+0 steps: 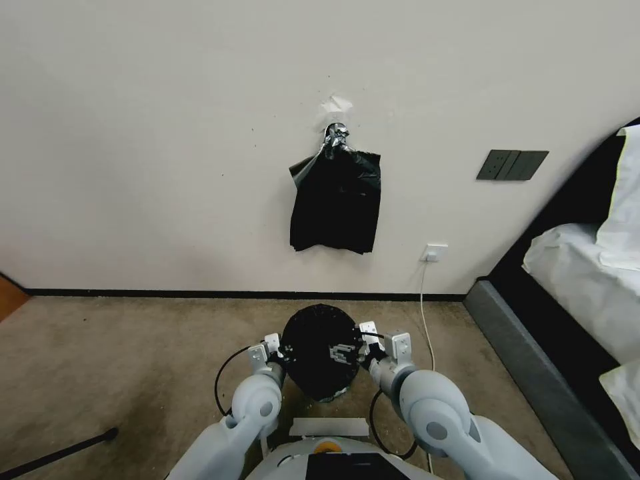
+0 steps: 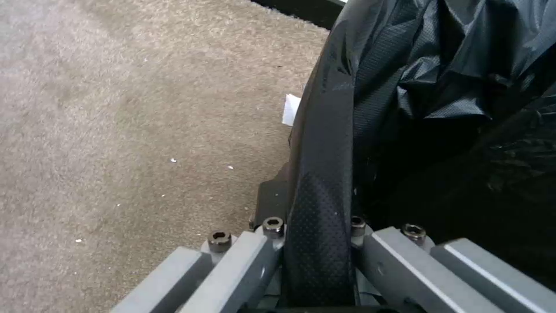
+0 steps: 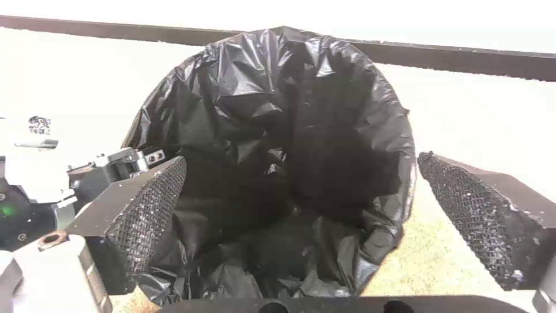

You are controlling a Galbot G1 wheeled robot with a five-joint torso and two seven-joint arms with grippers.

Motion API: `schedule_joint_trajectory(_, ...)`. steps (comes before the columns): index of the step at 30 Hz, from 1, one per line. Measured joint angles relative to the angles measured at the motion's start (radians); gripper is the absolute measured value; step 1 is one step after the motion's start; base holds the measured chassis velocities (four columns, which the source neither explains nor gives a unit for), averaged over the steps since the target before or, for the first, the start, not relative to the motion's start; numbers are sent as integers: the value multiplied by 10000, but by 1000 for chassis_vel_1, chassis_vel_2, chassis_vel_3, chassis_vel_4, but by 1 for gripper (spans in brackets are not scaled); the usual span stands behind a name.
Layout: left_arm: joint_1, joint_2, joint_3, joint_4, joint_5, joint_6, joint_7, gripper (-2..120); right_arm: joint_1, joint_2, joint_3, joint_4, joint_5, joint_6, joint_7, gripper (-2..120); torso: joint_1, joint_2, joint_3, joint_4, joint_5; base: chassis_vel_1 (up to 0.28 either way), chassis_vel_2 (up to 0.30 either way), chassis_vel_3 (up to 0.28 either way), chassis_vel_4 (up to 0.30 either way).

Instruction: Place a trash bag onto the trash bin.

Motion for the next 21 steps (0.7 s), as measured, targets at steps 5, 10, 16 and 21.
schedule_joint_trajectory(5, -25, 20, 90, -20, -41, 35, 95, 17, -286, -17, 221, 122, -128, 0, 10, 100, 1, 0, 0, -2, -4, 0, 0, 0, 0)
schedule_joint_trajectory(10, 124, 328, 84, -457, 654, -270, 1328, 37, -1209, -18, 1108, 407, -652, 15, -390, 100, 0, -1, 2, -9, -12, 0, 0, 0, 0)
schedule_joint_trajectory(16, 389, 747, -184, -1022, 1794, -799, 2306, 57, -2255, 180, 2280, 621, -1880, 472, -1602, 100, 1, -1, 2, -6, -5, 0, 0, 0, 0)
schedule_joint_trajectory(21, 1187, 1080, -616, -1535, 3665, -1649, 3421, 79, -3780, 882, 3450, 568, -4447, 1656, -3410, 100, 1, 0, 2, -6, -10, 0, 0, 0, 0)
